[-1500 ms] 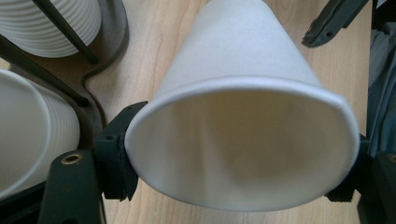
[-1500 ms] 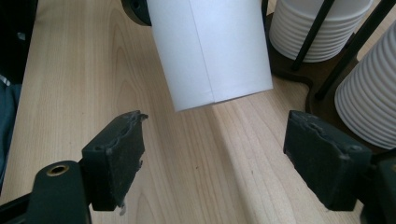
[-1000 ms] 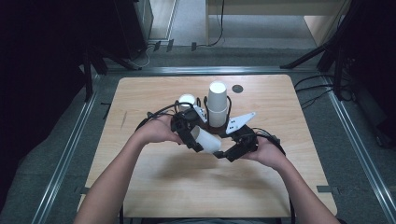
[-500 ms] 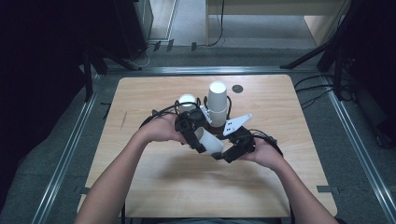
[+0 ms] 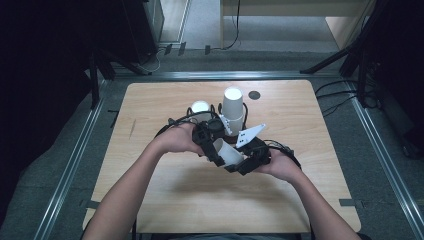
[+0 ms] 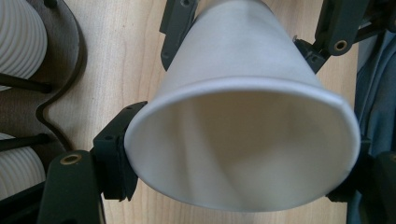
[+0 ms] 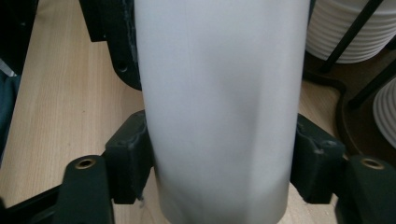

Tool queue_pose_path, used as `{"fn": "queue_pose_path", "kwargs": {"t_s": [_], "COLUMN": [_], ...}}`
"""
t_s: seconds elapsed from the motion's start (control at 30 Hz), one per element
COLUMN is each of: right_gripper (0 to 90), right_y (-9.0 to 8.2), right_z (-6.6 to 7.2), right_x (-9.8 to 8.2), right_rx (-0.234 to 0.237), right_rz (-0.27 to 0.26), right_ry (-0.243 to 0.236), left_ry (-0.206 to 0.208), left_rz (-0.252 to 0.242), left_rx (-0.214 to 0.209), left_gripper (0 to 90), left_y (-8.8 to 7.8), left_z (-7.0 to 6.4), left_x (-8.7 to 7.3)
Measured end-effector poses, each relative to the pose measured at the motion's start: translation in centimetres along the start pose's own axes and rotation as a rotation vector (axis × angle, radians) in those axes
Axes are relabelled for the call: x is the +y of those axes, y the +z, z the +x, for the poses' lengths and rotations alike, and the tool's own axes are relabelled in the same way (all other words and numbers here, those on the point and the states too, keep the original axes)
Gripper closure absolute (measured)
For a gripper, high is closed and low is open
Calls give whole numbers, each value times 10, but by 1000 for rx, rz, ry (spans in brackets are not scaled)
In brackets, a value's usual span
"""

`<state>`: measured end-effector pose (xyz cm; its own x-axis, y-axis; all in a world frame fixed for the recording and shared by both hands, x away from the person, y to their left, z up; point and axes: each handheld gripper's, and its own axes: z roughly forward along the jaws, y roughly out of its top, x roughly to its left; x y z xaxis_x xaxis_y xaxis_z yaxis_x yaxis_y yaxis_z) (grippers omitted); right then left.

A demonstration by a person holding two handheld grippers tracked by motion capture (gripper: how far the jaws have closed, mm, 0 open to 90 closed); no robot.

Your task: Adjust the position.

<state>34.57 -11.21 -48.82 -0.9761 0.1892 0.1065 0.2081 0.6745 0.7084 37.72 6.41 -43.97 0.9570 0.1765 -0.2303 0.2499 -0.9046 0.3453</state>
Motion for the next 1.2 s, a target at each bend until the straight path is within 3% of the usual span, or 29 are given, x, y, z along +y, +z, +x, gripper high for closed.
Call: {"fn": "queue_pose_path", "kwargs": {"t_s": [0.2,0.27,0.33,0.43,0.57,0.7,0.77,0.97,1.1,1.2], "right_gripper": [335,335,334,334,334,333,333,333,332,332], "right_y": [-1,-2,-3,-5,-7,-10,-11,-14,-13,-13], "right_z": [1,1,1,1,2,0,0,-1,0,0], "right_x": [0,1,1,1,2,2,2,3,2,2], "right_rx": [-3,-2,-16,-23,-28,-36,-34,-35,-33,-38], "right_rz": [1,-9,-16,-18,-26,-40,-50,-74,-85,-100], "right_ry": [-3,-5,-11,-14,-14,-5,9,13,22,26], "left_ry": [15,14,28,30,-23,-41,-74,-101,-121,-131], "left_rz": [-18,-48,-85,-149,-215,-318,-364,-392,-450,-479], "left_rx": [-1,-2,41,55,68,90,76,86,104,92], "left_gripper": [215,202,167,124,109,94,94,95,97,126], "left_y": [-1,-2,-4,-6,-6,-6,-3,3,2,2], "left_z": [1,1,-1,-4,-3,-5,-4,-8,-11,-13], "left_x": [-2,-6,-10,-17,-27,-37,-40,-45,-47,-46]}}
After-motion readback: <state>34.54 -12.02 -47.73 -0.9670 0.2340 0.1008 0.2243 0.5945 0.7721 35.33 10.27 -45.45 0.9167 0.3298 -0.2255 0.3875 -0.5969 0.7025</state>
